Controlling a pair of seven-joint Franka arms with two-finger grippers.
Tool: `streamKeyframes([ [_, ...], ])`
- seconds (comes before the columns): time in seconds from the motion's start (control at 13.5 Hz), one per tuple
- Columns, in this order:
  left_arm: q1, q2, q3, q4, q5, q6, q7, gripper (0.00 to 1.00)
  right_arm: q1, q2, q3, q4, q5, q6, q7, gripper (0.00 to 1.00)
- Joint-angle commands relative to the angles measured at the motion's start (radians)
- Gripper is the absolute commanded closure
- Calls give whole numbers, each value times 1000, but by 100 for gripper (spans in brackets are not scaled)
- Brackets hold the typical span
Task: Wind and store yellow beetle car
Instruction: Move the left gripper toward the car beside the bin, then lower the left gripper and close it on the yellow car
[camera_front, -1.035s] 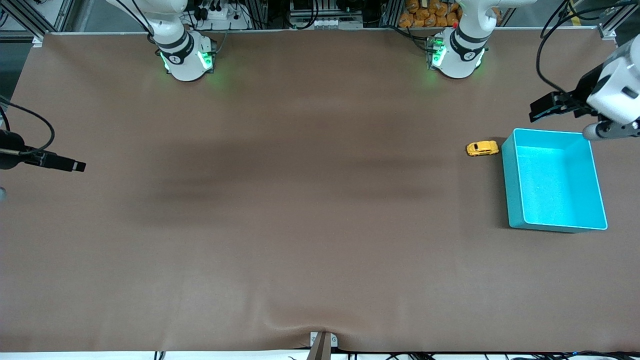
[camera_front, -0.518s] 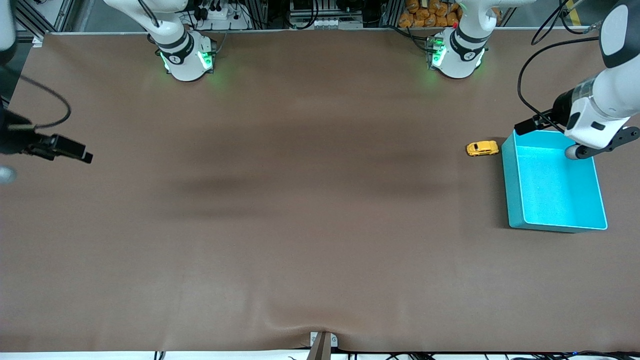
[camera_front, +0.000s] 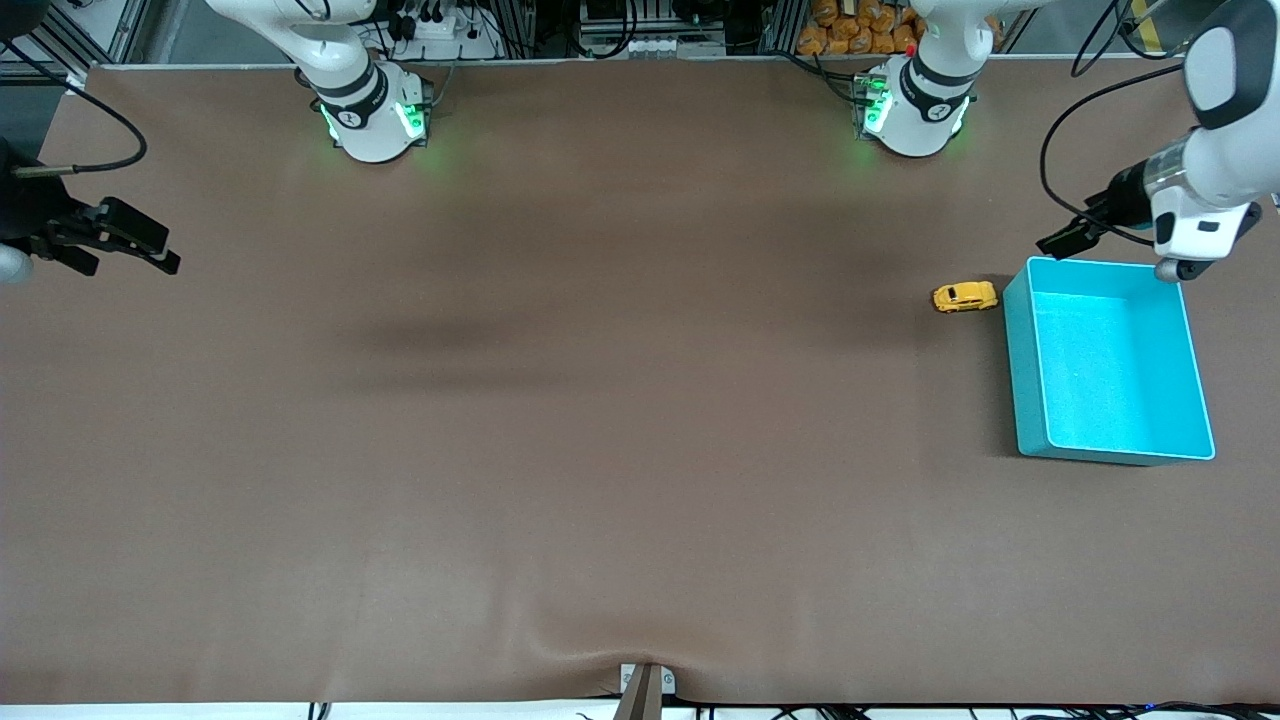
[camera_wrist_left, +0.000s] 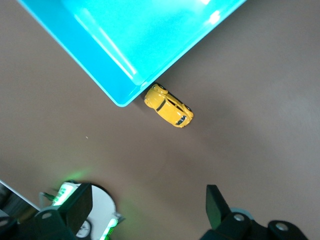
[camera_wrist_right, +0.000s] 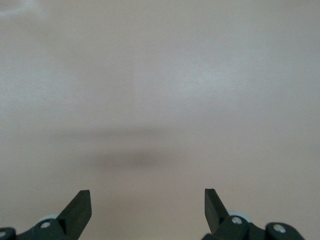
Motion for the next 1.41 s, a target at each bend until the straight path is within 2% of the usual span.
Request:
streamKeyframes([
  [0.0, 1, -13, -50, -100, -20, 117, -182, 0, 39, -18, -12, -7, -99, 8, -17, 0],
  [0.22, -3, 58, -70, -159, -20, 257, -351, 0, 34, 22, -12, 15, -91, 60, -9, 0],
  [0.52, -4, 148, -74, -220, -20, 436, -517, 0, 62, 33, -31, 44, -81, 57, -1, 0],
  [1.04, 7, 199, -74, -347, -20, 620, -561, 0, 57, 53, -29, 47, -78, 55, -15, 0],
  [1.33, 34, 283, -72, -349, -20, 741, -640, 0, 54, 47, -29, 61, -78, 51, -14, 0],
])
